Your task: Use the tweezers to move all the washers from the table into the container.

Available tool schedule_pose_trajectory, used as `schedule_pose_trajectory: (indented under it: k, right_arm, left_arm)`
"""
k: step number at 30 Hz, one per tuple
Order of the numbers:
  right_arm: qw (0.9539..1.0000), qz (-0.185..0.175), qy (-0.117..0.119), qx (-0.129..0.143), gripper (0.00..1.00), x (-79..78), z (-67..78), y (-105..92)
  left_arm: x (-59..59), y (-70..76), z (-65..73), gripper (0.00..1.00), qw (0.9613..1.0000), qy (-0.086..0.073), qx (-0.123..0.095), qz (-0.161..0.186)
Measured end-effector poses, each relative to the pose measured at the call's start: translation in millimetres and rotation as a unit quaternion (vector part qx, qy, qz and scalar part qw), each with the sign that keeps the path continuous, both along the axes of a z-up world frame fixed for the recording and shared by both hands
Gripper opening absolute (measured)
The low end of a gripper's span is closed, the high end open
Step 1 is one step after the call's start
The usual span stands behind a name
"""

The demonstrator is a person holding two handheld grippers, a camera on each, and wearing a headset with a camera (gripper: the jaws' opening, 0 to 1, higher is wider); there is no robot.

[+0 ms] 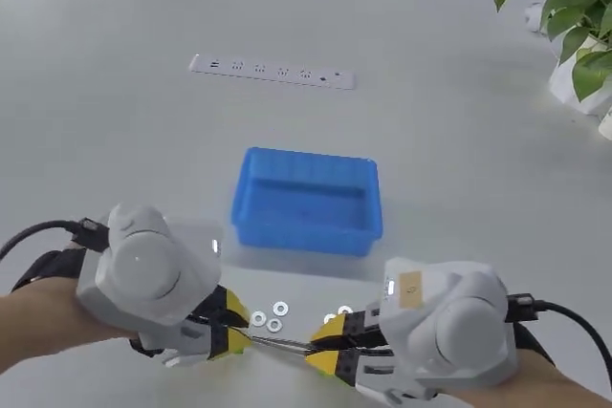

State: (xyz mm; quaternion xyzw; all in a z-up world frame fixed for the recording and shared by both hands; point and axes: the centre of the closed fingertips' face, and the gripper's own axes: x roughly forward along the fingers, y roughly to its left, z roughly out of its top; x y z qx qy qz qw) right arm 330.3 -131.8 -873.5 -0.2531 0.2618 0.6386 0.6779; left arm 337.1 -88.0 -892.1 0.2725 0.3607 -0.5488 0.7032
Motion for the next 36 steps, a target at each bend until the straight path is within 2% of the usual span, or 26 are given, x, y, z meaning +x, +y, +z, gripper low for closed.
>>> schedule_pose_trajectory:
  k: [1, 2, 4, 6, 7, 8, 12, 14, 17, 18, 19, 21, 23, 29, 33, 35, 36]
  right_arm:
    - [1.0000, 0.000, 0.001, -0.001, 0.08, 0.1, -0.1, -0.2]
    - [1.0000, 0.001, 0.000, -0.001, 0.08, 0.5, -0.2, -0.1]
    - [1.0000, 0.001, 0.001, -0.003, 0.08, 0.9, -0.7, -0.3]
    - [1.0000, 0.002, -0.001, -0.005, 0.08, 2.2, -1.0, -0.1]
    - [1.0000, 0.004, -0.002, -0.006, 0.08, 2.4, -1.0, -0.1]
    - [0.9999, 0.008, -0.003, -0.009, 0.08, 2.1, -1.6, -0.3]
    - [0.9996, 0.024, -0.005, -0.018, 0.08, -2.1, -4.8, -1.2]
    - [0.9995, 0.025, -0.006, -0.020, 0.08, -3.0, -5.5, -3.1]
    - [0.9991, 0.034, -0.007, -0.025, 0.08, -7.3, -8.2, -5.9]
    - [0.9990, 0.036, -0.008, -0.024, 0.08, -8.5, -8.5, -6.3]
    - [0.9990, 0.038, -0.006, -0.023, 0.08, -9.8, -8.0, -6.7]
    - [0.9991, 0.039, -0.006, -0.015, 0.08, -11.9, -6.4, -6.7]
    - [0.9992, 0.038, -0.010, -0.010, 0.08, -11.4, -3.8, -5.8]
    - [0.9994, 0.031, -0.015, 0.012, 0.08, -9.4, 3.7, -6.0]
    - [0.9992, 0.029, -0.020, 0.019, 0.08, -8.4, 6.4, -5.4]
    - [0.9989, 0.029, -0.024, 0.029, 0.08, -8.3, 9.3, -5.6]
    - [0.9988, 0.027, -0.023, 0.033, 0.08, -8.2, 10.4, -5.6]
  left_arm:
    - [7.1, -5.7, 5.4, 0.11, 0.9995, -0.024, -0.020, -0.003]
    - [4.5, -0.8, 1.2, 0.10, 1.0000, -0.007, -0.002, 0.001]
    - [5.5, -0.1, 2.5, 0.08, 0.9996, -0.019, -0.001, -0.021]
    - [4.1, -1.2, 3.6, 0.07, 0.9996, -0.016, 0.007, -0.023]
    - [1.0, -1.2, 3.7, 0.07, 0.9990, -0.016, 0.021, -0.036]
    - [-2.6, -2.4, 3.8, 0.06, 0.9987, -0.009, 0.024, -0.044]
    - [-7.6, -3.3, 5.8, 0.05, 0.9984, -0.007, 0.025, -0.051]
    - [-9.9, -4.1, 12.4, 0.05, 0.9986, -0.002, 0.013, -0.051]
    - [-14.0, -8.8, 26.7, 0.05, 0.9979, -0.004, 0.001, -0.065]
    - [-14.5, -9.6, 28.7, 0.05, 0.9977, -0.004, -0.001, -0.068]
    - [-17.1, -10.9, 33.7, 0.05, 0.9975, 0.002, -0.005, -0.070]
    - [-18.9, -12.5, 41.2, 0.05, 0.9969, 0.001, -0.012, -0.077]
    - [-18.2, -14.7, 48.8, 0.05, 0.9965, -0.008, -0.018, -0.081]
    - [-15.5, -23.6, 71.0, 0.05, 0.9954, -0.021, -0.054, -0.077]
    - [-15.6, -28.1, 79.0, 0.05, 0.9945, -0.026, -0.070, -0.074]
    - [-15.5, -35.0, 88.7, 0.05, 0.9929, -0.035, -0.089, -0.069]
    - [-15.4, -38.3, 92.5, 0.05, 0.9922, -0.035, -0.100, -0.064]
